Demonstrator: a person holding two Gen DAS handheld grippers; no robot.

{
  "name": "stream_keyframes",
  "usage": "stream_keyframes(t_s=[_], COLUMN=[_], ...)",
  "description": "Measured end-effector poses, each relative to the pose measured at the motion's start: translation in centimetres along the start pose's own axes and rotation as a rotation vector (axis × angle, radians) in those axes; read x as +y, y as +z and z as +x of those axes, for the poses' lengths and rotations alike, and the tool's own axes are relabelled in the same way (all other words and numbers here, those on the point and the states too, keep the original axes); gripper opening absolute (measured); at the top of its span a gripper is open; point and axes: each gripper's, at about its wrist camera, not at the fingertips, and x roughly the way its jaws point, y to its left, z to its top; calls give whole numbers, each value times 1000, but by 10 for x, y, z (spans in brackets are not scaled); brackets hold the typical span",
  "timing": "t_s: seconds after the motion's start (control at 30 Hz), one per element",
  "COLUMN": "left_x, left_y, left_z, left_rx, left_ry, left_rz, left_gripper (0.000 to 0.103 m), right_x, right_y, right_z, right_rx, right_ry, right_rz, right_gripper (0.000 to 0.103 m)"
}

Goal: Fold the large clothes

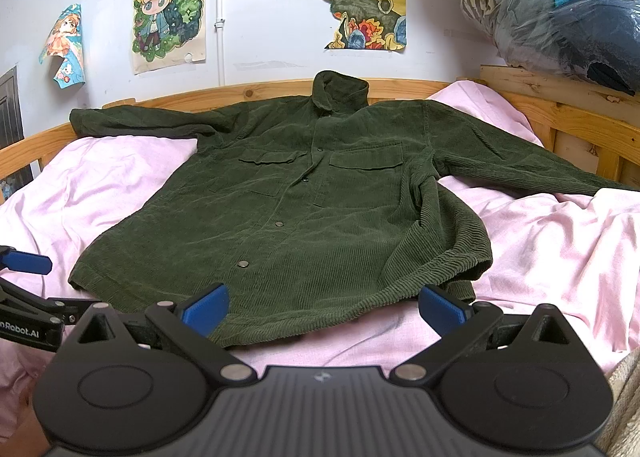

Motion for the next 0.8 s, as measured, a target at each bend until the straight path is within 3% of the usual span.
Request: stream_keyframes(t_s=[0.33,0.53,0.8], left_x=[1,6,21], left_y=[-2,6,66], left_z=[4,11,14], left_rx=[22,67,93], left_ry=[8,24,88], left_rz=[0,42,44], left_gripper=[102,102,102], right_x=[-1,-16,-81], right_y=[-1,17,58], right_z=[-1,-7,-3], right_rx=[-9,-64,-145], right_ry=[-10,-44,-57], right_rz=[8,78,203], right_gripper=[103,103,103])
